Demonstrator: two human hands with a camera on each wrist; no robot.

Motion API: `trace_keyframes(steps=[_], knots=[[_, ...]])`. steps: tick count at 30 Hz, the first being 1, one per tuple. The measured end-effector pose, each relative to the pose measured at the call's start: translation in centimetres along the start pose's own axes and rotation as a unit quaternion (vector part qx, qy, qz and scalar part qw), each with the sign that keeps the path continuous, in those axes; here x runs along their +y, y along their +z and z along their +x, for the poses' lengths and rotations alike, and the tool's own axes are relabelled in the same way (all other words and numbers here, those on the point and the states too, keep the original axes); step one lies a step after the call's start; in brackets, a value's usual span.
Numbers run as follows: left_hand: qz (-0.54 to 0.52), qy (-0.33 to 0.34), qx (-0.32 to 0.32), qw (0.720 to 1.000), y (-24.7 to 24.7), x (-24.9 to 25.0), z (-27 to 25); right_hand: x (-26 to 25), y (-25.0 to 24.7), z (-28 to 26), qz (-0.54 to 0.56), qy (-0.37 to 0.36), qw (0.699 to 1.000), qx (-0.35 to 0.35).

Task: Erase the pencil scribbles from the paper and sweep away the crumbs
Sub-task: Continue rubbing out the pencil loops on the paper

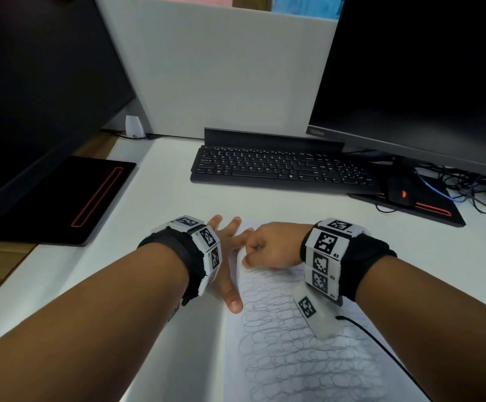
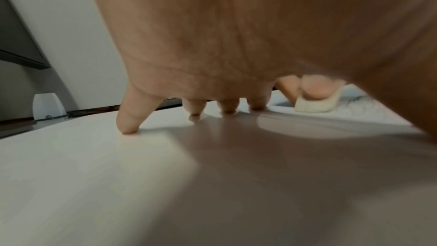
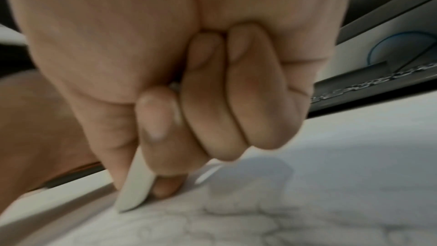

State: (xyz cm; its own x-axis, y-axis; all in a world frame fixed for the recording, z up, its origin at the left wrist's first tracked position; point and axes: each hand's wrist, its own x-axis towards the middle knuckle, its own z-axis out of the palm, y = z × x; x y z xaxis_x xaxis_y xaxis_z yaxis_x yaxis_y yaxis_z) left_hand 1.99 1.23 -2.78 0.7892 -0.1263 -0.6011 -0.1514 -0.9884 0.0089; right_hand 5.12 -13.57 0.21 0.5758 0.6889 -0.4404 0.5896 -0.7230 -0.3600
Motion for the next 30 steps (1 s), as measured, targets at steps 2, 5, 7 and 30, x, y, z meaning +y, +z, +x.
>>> trace_keyframes(steps=[2, 5, 7, 30], knots=[[-0.005, 0.001, 0.001, 1.000, 0.1, -0.1, 0.0, 0.1, 0.1, -0.1, 0.007, 0.000, 1.000, 0.014], [0.009, -0.005, 0.005, 1.000, 0.1, 0.1, -0.2, 0.1, 0.4, -0.4, 0.005, -0.004, 0.999, -0.037], [0.013, -0.005, 0.007, 1.000, 0.0, 0.3, -0.2, 0.3, 0.2, -0.3, 0.003, -0.002, 1.000, -0.018], [0.046, 0.004, 0.002, 0.999, -0.1, 0.6, 0.5, 0.4, 0.3, -0.1, 0.004, -0.008, 0.999, -0.042]])
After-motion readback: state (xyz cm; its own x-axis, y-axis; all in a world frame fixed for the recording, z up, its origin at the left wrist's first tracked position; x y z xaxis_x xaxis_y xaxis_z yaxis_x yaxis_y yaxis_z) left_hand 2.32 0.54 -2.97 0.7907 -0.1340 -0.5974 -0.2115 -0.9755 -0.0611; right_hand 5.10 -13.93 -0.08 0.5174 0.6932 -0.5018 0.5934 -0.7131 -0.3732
